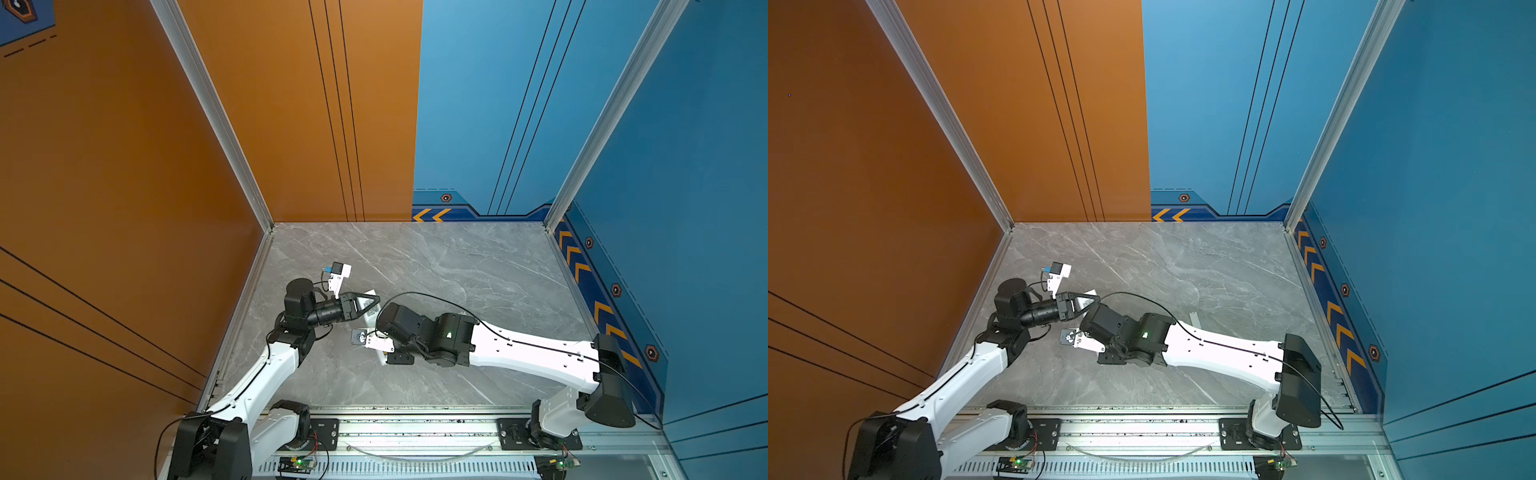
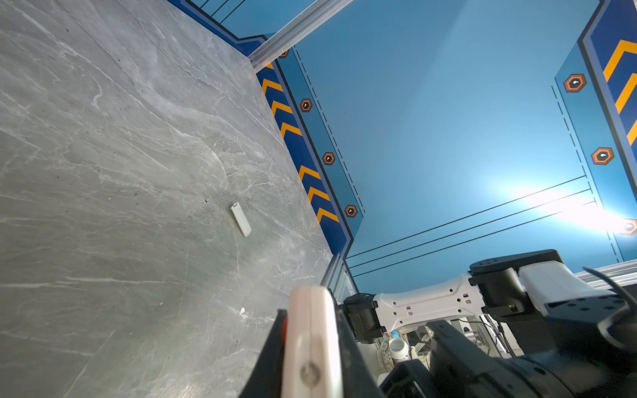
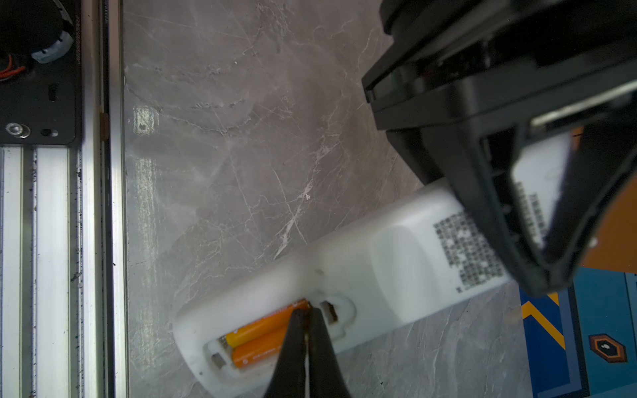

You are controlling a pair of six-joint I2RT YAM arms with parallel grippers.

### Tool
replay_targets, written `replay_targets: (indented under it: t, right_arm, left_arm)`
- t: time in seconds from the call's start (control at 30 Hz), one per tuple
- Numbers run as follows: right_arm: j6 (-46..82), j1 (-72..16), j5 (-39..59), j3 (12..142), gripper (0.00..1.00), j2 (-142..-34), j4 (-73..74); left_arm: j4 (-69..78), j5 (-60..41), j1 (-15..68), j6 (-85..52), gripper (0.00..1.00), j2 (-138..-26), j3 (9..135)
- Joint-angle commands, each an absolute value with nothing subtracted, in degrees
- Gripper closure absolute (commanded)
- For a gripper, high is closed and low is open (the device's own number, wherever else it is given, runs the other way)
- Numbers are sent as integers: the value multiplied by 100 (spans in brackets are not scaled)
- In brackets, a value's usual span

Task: Load the batteries into the remote control
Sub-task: 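Move the open right gripper away from the remote toward the white cover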

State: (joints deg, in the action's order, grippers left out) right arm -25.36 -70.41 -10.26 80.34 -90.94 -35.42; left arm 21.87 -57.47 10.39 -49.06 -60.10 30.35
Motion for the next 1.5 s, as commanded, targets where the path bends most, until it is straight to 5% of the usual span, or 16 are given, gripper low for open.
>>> replay_targets:
  t: [0.0,0.57,0.9,1.47]
  right_arm:
    - [-2377,-6962,-1093,7910,100,-9331,-3432]
    - [-2139,-7058,-1148,8124,98,-8890,-3489]
    - [-1421,-6663,-631,8071,54,-7869,-3472]
    - [-419,-5369,-382,7729,27,-7214,-3911]
  left_arm:
    - [2259,-6038,1046,-5045,100,-5943,3067]
    - [2271,-5953,989,-5060,100,-6003,3041]
    - [2270,-5715,899,-5150,100,-6042,2962]
    - [2268,-5546,765,-5175,100,-5941,2916]
